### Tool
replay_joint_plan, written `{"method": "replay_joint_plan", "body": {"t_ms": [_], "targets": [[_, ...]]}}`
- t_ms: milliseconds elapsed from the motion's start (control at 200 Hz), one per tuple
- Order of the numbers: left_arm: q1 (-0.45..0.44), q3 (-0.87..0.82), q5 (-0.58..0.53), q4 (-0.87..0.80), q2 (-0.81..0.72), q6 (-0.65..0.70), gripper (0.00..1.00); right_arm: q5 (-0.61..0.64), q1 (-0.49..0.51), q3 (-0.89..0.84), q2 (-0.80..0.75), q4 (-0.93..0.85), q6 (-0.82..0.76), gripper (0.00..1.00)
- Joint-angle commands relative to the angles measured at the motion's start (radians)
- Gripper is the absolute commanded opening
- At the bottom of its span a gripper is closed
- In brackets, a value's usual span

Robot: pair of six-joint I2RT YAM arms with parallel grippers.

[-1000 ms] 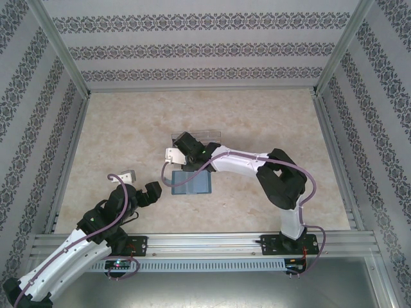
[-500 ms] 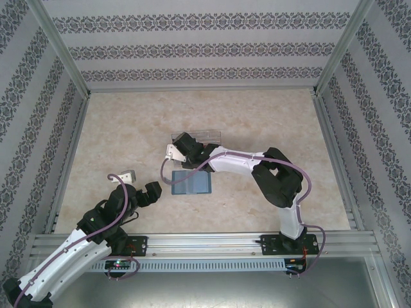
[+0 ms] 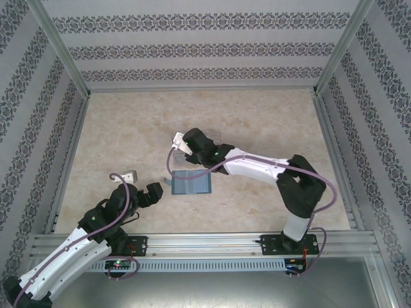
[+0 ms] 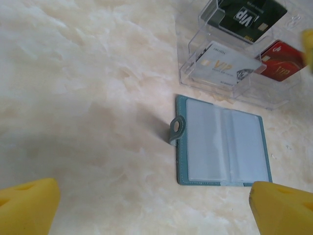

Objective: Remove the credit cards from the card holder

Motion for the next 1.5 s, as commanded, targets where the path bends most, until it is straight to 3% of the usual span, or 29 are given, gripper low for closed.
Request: {"method": "replay_joint_plan", "body": {"t_ms": [0, 140, 315, 520, 734, 1004, 1494], "targets": [[0.012, 0.002, 0.051, 0.075, 0.037, 0.02, 0.99, 0.023, -0.018, -0.087, -0.116, 0.079, 0.209, 0.42], [0.013, 0.011, 0.111, 0.156, 0.118, 0.027, 0.98, -0.159, -0.081, -0.203, -0.243, 0.102, 0.458, 0.33], [0.013, 0.035, 0.186, 0.256, 0.245, 0.028, 0.85, -0.35, -0.169, -0.308, -0.319, 0.094, 0.717, 0.0], [0.011, 0.069, 0.243, 0.362, 0.406, 0.016, 0.63, -0.363, -0.174, -0.43, -0.357, 0.127, 0.799, 0.0], [0.001, 0.122, 0.282, 0.451, 0.62, 0.01, 0.41, -0.454, -0.169, -0.509, -0.296, 0.19, 0.866, 0.0], [-0.016, 0.191, 0.263, 0.494, 0.843, 0.007, 0.37, -0.502, -0.155, -0.484, -0.163, 0.199, 0.882, 0.0], [-0.037, 0.222, 0.298, 0.578, 1.026, -0.025, 0.32, -0.48, -0.155, -0.48, -0.153, 0.19, 0.879, 0.0]]}}
